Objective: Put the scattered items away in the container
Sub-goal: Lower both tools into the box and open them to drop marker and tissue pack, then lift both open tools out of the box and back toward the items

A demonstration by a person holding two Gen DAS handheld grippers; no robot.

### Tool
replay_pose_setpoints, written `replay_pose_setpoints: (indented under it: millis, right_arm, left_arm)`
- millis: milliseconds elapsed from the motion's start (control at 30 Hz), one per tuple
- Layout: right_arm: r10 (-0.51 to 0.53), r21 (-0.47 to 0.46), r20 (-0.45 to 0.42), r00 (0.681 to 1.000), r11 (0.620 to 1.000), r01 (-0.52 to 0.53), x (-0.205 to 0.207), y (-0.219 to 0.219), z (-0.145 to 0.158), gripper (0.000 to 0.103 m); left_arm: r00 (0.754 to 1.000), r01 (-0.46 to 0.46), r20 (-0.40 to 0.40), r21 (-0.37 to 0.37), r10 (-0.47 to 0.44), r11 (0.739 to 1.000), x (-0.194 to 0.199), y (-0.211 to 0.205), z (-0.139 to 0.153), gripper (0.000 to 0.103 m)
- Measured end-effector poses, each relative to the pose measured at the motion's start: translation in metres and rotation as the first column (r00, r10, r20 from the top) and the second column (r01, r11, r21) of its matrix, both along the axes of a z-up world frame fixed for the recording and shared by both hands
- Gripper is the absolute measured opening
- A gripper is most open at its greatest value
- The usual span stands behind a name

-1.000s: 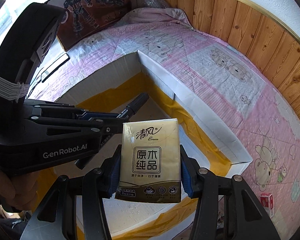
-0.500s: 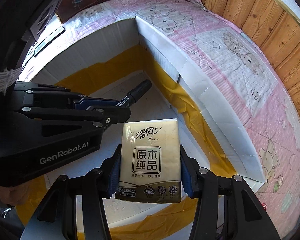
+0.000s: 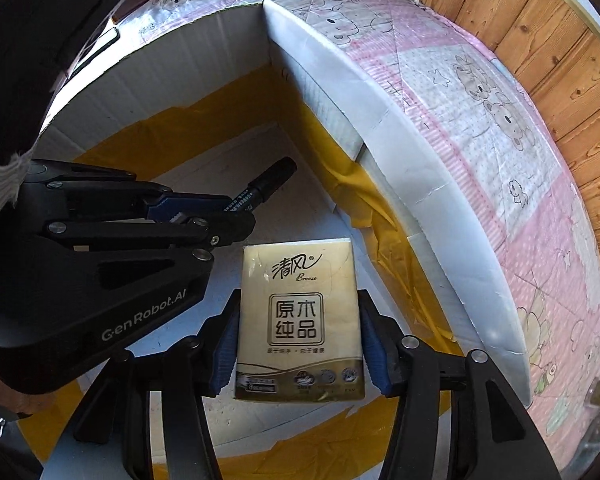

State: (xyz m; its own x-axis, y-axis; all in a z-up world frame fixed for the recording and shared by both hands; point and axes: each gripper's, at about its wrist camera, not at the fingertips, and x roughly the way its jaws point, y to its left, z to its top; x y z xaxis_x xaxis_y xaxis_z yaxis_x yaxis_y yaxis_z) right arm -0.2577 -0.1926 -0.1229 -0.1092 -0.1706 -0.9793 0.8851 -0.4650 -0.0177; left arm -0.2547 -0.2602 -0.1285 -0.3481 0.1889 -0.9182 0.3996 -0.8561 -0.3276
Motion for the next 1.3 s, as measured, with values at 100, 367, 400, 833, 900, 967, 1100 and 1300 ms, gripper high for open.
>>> replay_pose_setpoints:
  millis: [100,367,400,833,900,967,1100,1300]
  right_arm:
    - [-0.014,-0.008,0.008,1.000,1.000,0.014,-0.002,0.002,0.000,0.056]
    - [-0.020,-0.034,0.016,1.000,0.999,0.021,0.007,0.012,0.013,0.056]
    - [-0.023,-0.041,0.015,1.000,0.999,0.024,0.008,0.014,0.016,0.056]
    - [-0.098,-0.194,0.018,0.995,0.976,0.099,0.051,0.056,0.064,0.056]
    - [-0.105,-0.209,0.005,0.994,0.973,0.104,0.061,0.064,0.071,0.056]
    - [-0.114,-0.227,-0.001,0.994,0.968,0.110,0.071,0.063,0.080,0.056]
    - [-0.132,-0.265,-0.010,0.991,0.956,0.124,0.082,0.072,0.093,0.056]
    - [-0.175,-0.364,-0.031,0.984,0.919,0.151,0.103,0.087,0.113,0.056]
  left_arm:
    - [1.000,-0.007,0.003,0.003,0.007,1.000,0.001,-0.004,-0.002,0.029]
    - [1.000,-0.001,-0.006,0.006,0.001,1.000,0.011,-0.004,0.008,0.033]
    - [1.000,0.001,-0.010,0.007,0.000,1.000,0.013,-0.004,0.011,0.033]
    - [0.994,0.031,-0.106,-0.093,-0.040,0.995,0.062,0.018,0.068,0.037]
    - [0.992,0.025,-0.119,-0.111,-0.038,0.993,0.068,0.022,0.077,0.037]
    - [0.990,0.026,-0.134,-0.120,-0.042,0.992,0.077,0.026,0.085,0.038]
    - [0.986,0.023,-0.160,-0.141,-0.046,0.990,0.094,0.034,0.101,0.038]
    - [0.978,0.023,-0.200,-0.162,-0.056,0.987,0.118,0.042,0.122,0.038]
